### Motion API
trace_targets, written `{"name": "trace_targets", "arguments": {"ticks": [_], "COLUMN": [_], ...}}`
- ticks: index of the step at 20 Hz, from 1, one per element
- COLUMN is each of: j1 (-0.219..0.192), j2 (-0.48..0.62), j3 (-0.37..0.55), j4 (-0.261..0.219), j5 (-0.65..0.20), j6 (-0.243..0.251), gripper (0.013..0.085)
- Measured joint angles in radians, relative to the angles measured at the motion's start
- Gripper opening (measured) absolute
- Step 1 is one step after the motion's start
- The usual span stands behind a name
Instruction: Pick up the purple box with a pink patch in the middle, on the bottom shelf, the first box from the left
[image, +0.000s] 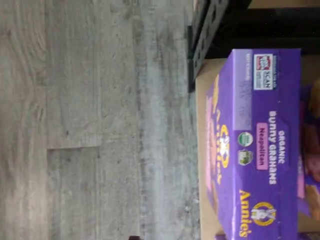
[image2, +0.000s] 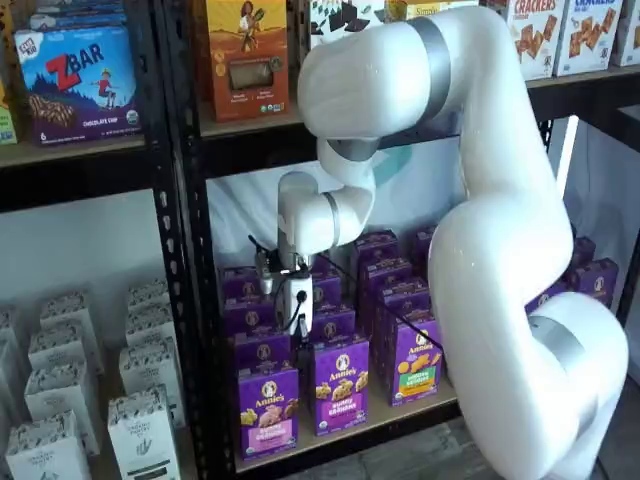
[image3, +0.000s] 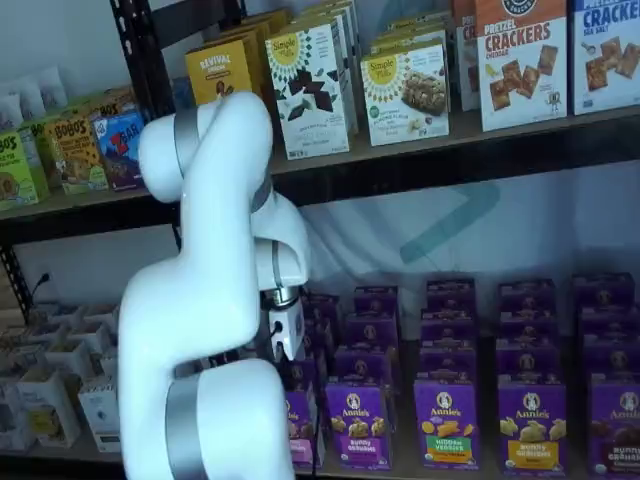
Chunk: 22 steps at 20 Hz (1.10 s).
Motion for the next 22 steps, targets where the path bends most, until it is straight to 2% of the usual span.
{"name": "trace_targets", "arguments": {"ticks": [3,14,22], "j1": [0.004,0.023,0.029], "j2": [0.01,0.068,0.119], "j3": [-0.006,-0.031,-0.074], "j4": [0.007,-0.022,-0.025], "j5": [-0.015,-0.09,-0.096], "j6": [-0.003,0.039,0.048], "gripper": [0.085,0.085,0.085]}}
